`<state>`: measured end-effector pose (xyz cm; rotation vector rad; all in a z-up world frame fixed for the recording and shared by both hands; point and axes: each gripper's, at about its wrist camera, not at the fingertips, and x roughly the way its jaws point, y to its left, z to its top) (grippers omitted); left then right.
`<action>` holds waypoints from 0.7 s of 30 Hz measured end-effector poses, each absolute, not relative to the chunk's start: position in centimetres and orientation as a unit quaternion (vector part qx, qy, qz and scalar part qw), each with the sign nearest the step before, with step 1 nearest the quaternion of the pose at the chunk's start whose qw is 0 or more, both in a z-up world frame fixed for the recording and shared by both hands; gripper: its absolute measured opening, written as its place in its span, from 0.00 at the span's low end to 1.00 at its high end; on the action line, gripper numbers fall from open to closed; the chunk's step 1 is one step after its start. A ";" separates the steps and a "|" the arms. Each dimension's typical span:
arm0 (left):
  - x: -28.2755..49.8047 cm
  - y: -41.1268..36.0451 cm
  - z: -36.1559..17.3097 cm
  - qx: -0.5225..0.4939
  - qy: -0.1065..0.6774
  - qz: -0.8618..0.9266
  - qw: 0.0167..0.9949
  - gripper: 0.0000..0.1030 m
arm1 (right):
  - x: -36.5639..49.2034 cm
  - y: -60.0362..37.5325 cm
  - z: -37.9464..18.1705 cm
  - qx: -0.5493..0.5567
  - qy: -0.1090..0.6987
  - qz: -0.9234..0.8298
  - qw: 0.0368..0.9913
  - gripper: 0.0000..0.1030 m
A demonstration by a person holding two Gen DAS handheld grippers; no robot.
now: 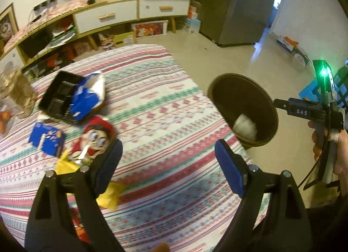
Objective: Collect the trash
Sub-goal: 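Open the left tool over the bin while the right tool releases its tissue, then move both tools back over the table toward the red can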
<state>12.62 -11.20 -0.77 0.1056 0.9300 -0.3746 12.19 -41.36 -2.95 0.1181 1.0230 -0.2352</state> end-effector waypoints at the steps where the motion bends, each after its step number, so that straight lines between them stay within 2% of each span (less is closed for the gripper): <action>1: 12.6 -10.6 -0.7 0.050 0.443 -0.174 0.878 0.86 | 12.2 -41.1 -2.9 0.052 0.489 -0.111 0.864 0.69; 11: 12.7 -4.6 -0.4 0.015 0.463 -0.146 0.874 0.86 | 11.4 -36.9 -1.7 0.027 0.489 -0.093 0.867 0.69; 21: 12.5 3.3 -1.3 -0.040 0.509 -0.083 0.856 0.86 | 11.4 -30.0 -0.9 -0.014 0.498 -0.039 0.866 0.75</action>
